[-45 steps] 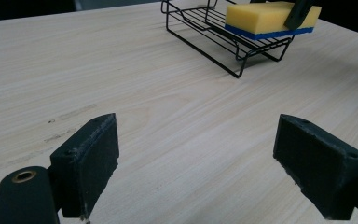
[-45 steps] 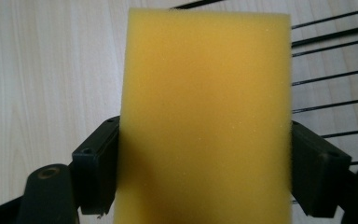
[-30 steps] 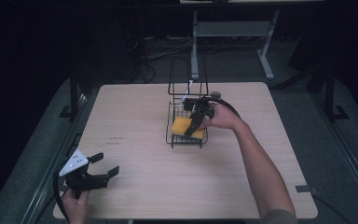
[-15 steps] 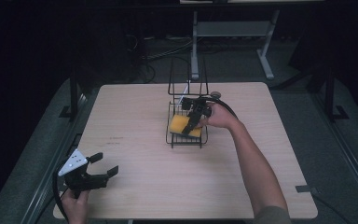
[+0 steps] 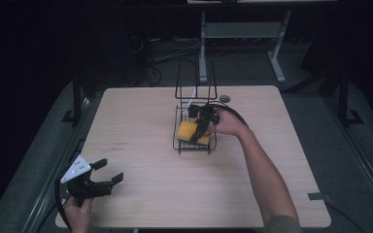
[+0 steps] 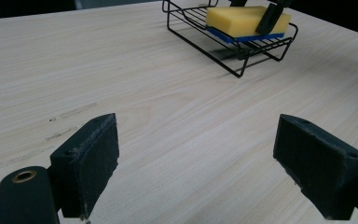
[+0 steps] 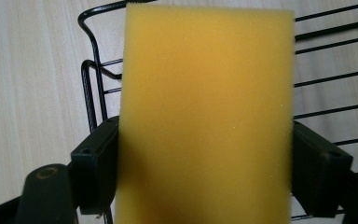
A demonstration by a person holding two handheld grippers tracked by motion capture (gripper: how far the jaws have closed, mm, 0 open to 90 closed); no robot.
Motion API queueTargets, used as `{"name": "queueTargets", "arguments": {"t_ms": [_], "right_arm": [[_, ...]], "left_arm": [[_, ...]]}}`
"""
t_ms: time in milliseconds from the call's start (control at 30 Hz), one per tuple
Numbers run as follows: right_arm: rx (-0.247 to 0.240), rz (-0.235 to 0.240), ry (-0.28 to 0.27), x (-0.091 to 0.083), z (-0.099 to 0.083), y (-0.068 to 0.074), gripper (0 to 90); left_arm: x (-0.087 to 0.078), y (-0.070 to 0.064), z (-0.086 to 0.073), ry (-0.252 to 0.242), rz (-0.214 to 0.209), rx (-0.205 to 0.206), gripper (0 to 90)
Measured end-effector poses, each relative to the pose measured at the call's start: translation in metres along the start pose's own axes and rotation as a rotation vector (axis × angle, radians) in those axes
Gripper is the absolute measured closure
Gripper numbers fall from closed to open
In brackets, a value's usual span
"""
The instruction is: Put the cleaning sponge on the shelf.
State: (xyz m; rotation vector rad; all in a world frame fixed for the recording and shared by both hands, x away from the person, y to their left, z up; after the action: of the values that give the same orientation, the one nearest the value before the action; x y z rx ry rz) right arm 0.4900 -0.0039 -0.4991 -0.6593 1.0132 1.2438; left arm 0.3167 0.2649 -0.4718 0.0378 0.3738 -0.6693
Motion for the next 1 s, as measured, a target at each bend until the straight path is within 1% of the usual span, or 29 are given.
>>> {"name": "queueTargets", "arguments": {"t_ms": [67,133,167,200,233,300,333,400,433,467,533,600,700,833,900,967,1000], "right_arm": [[-0.001,-0.006,-0.011,-0.001,0.001,0.0,21.2],[0.005,0.004,-0.018,-0.001,0.001,0.0,20.9],[0.003,-0.004,-0.018,-0.001,0.001,0.0,20.2],[0.005,-0.004,-0.03,-0.001,0.001,0.0,20.1],[0.022,0.005,-0.054,-0.002,0.001,0.001,19.5],[0.034,0.011,-0.084,-0.003,0.002,0.001,18.5],[0.041,0.023,-0.084,-0.003,0.001,0.002,18.0],[0.051,0.011,-0.072,-0.003,-0.002,0.002,17.4],[0.046,0.004,-0.078,-0.003,-0.002,0.002,17.5],[0.044,0.01,-0.09,-0.005,-0.001,0.003,17.4],[0.058,0.008,-0.104,-0.007,-0.001,0.003,17.3],[0.061,-0.003,-0.121,-0.01,-0.001,0.002,16.9],[0.063,-0.005,-0.139,-0.013,-0.002,0.002,16.3],[0.061,-0.008,-0.14,-0.017,-0.003,0.004,15.8],[0.067,0.0,-0.155,-0.02,-0.001,0.005,15.8],[0.073,-0.005,-0.161,-0.022,-0.001,0.004,15.8],[0.072,0.0,-0.163,-0.022,-0.001,0.005,15.8]], "left_arm": [[0.0,-0.001,0.0,0.0,-0.001,0.001,13.5],[0.0,-0.001,0.0,0.002,-0.002,0.007,13.4],[0.0,-0.001,0.0,0.001,-0.002,0.008,13.4],[0.0,-0.001,0.0,0.001,-0.002,0.008,13.4],[0.0,-0.001,0.0,0.001,-0.002,0.007,13.4],[0.0,-0.001,0.0,0.002,-0.002,0.003,13.4],[0.001,-0.001,0.0,0.002,-0.002,0.004,13.5],[0.001,-0.001,0.0,0.003,-0.004,0.007,13.4],[0.001,-0.001,0.0,0.004,-0.004,0.008,13.4],[0.001,-0.002,0.0,0.004,-0.003,0.008,13.4],[0.002,-0.002,0.0,0.005,-0.005,0.008,13.4],[0.002,-0.002,0.0,0.005,-0.005,0.009,13.5],[0.002,-0.002,0.0,0.006,-0.005,0.007,13.4],[0.002,-0.003,0.0,0.005,-0.005,0.011,13.4],[0.003,-0.003,0.0,0.007,-0.005,0.014,13.4],[0.002,-0.003,0.0,0.005,-0.004,0.011,13.4],[0.002,-0.003,0.0,0.004,-0.005,0.01,13.4]]}}
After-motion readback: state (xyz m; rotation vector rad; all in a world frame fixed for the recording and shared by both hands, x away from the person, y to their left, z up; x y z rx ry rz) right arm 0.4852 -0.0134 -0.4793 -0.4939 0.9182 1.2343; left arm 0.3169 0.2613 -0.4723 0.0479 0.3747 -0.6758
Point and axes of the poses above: each handheld gripper's, and its own axes: x roughly forward along the jaws, z roughly out of its top, y roughly to its left, the point moved 10 cm from there along x, roughly forward along the jaws, and after that the axes turned 6 degrees about -y, right-handed, at the moved point
